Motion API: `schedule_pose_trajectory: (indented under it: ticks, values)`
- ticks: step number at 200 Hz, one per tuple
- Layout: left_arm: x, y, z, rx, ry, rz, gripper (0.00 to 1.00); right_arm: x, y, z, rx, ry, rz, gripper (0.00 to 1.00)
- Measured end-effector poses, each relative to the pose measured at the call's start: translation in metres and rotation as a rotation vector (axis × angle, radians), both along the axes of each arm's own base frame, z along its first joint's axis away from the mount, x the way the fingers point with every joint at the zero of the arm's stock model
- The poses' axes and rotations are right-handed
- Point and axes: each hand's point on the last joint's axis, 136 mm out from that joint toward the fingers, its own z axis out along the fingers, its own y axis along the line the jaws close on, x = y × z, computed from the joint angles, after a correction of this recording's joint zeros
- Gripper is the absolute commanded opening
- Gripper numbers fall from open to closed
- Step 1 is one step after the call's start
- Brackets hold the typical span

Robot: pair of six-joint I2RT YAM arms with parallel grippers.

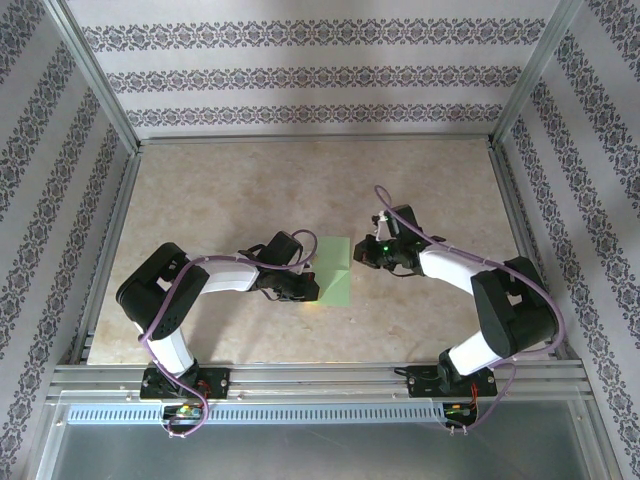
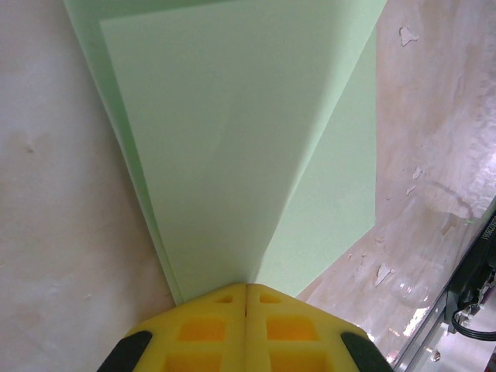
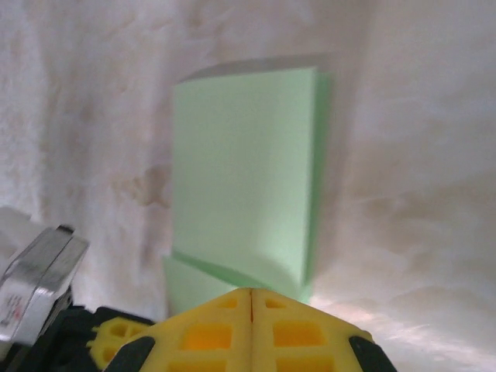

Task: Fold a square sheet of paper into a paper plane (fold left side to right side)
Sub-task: Fold the triangle a second time at the center of the table.

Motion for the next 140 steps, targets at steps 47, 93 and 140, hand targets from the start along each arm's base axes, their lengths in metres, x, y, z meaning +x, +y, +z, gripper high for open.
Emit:
schedule_pose_trajectory:
  ticks: [47,93,140]
  values:
    - [0.001,0.0,0.001,-0.001,-0.001,0.0,0.04,-0.028,0.041,-0.015,0.016,0.054,0.091,0.0]
    - [0.001,-0.001,0.001,0.001,0.001,0.0,0.04,-0.035,0.045,-0.048,-0.011,0.139,0.089,0.0]
    - [0.003,-0.001,0.005,0.021,0.02,0.002,0.04,-0.033,0.047,-0.049,-0.005,0.134,0.088,0.0]
